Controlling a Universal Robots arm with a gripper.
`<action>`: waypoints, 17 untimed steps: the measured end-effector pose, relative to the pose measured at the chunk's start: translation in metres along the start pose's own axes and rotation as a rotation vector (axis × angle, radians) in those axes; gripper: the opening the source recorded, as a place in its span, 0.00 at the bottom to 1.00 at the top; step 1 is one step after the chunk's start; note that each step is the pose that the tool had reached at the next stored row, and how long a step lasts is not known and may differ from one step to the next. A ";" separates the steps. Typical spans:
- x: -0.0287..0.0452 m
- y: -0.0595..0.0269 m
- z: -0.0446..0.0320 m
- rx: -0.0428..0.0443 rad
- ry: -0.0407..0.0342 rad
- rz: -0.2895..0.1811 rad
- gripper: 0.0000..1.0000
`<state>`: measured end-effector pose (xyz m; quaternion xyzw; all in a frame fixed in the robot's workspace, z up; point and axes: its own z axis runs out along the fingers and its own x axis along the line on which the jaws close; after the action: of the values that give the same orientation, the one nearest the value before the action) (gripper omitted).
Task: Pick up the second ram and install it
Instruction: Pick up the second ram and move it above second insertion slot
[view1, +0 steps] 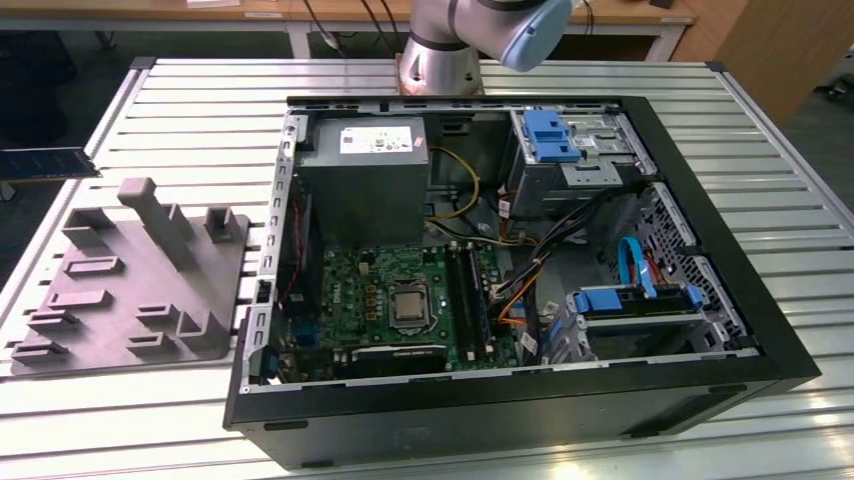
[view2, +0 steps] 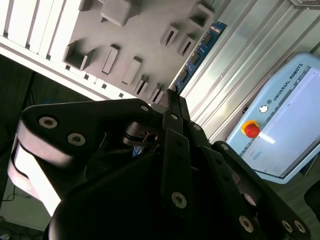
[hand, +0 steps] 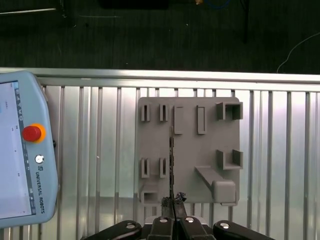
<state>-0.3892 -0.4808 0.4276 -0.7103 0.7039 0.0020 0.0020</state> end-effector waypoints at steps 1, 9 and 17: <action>0.0000 -0.0030 0.0000 0.0001 0.0000 0.000 0.11; 0.0002 -0.0262 0.0000 0.0000 0.0001 0.000 0.11; 0.0004 -0.0478 0.0000 0.0000 0.0000 0.000 0.11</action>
<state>-0.3414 -0.4808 0.4276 -0.7103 0.7039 0.0020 0.0020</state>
